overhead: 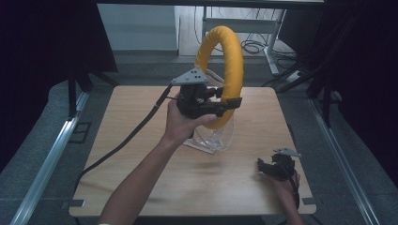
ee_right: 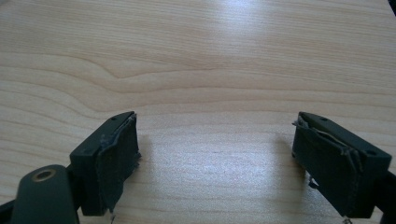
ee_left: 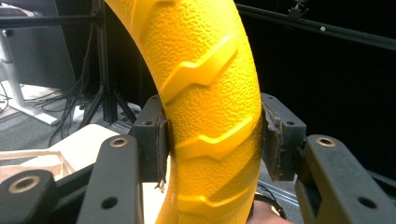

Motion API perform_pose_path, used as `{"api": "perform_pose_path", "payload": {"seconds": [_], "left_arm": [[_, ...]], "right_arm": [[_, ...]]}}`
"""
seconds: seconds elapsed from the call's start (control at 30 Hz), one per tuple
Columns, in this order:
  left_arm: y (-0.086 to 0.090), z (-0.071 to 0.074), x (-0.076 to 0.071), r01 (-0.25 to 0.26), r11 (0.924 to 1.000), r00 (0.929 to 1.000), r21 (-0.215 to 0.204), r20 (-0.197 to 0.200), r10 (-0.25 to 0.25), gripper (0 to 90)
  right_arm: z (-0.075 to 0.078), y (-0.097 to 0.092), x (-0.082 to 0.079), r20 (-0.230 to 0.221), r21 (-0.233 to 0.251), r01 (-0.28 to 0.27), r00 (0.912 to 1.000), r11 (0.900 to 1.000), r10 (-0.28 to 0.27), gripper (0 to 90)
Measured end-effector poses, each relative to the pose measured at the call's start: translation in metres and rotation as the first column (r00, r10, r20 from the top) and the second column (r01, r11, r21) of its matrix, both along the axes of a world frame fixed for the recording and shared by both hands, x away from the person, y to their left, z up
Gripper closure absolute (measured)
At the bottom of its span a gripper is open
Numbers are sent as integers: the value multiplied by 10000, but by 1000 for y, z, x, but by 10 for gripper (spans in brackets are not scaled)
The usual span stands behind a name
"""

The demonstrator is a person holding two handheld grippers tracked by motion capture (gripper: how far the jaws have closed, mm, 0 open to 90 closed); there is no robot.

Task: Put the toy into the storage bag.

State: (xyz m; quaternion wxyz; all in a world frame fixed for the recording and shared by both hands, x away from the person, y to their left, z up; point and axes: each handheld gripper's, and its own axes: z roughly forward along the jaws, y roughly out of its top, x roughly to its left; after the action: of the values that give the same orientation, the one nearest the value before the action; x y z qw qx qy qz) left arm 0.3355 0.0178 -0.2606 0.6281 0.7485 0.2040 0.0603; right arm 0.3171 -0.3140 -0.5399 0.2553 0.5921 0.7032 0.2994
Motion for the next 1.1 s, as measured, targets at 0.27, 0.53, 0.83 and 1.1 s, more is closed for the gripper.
{"api": "perform_pose_path", "payload": {"seconds": [0.27,0.53,0.83,1.1], "left_arm": [[-6,-11,9,87,10000,9995,14,-316,-86,502],[-12,-26,15,-19,9997,9984,241,-564,33,501],[-18,-36,19,-50,9996,9972,284,-749,72,501],[-16,-47,26,-242,9990,9960,368,-846,273,501]], "right_arm": [[0,0,0,42,-45,-19,10000,10000,19,144],[0,0,0,36,-40,-13,10000,10000,13,144],[0,0,0,31,-46,-24,10000,10000,25,144],[0,0,0,13,-26,-10,10000,10000,10,144]]}}
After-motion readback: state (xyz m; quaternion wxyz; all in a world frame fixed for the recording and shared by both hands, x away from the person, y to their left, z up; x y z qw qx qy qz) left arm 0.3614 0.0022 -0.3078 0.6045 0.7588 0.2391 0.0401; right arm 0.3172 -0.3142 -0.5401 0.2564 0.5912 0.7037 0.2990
